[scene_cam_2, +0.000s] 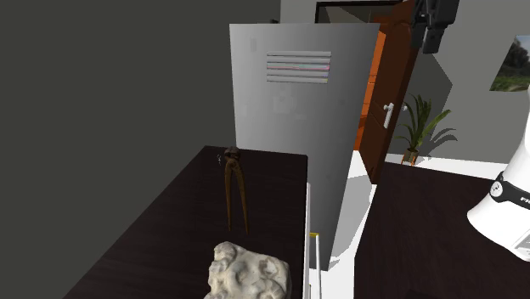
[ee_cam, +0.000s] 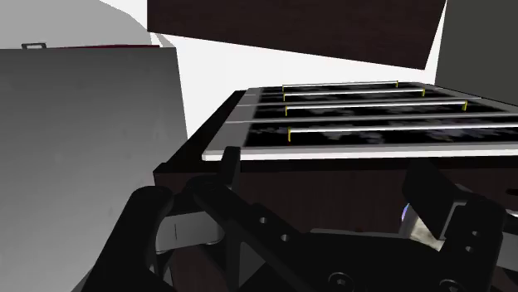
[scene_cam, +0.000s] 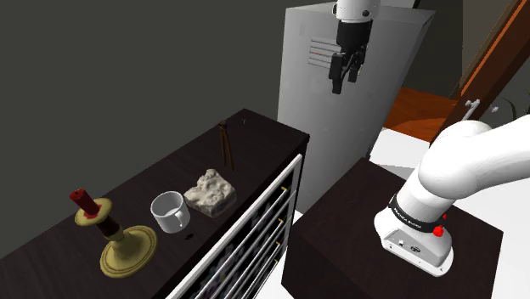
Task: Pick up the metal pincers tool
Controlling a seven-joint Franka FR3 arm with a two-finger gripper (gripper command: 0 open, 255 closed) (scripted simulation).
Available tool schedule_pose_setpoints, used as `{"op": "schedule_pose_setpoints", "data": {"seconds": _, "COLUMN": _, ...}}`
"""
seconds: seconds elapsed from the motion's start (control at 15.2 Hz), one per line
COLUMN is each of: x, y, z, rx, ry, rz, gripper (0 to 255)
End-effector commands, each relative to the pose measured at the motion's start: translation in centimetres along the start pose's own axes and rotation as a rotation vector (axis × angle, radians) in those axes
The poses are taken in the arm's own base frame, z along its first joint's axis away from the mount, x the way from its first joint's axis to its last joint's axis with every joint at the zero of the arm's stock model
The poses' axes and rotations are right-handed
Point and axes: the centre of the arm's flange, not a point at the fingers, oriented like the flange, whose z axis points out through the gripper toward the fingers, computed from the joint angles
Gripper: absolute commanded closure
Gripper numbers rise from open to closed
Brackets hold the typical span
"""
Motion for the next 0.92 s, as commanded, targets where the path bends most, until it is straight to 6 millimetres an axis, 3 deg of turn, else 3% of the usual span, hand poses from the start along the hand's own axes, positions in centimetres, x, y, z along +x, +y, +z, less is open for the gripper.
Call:
{"op": "schedule_pose_setpoints", "data": {"seconds": 0.0, "x": 0.0, "y": 0.0, "z": 0.0, "rx": 0.000, "ry": 0.000, "rz": 0.000, "gripper": 0}}
{"op": "schedule_pose_setpoints", "data": {"seconds": 0.86, "x": 13.8, "y": -7.2, "z": 5.9, "rx": 0.006, "ry": 0.036, "rz": -0.041, "gripper": 0}}
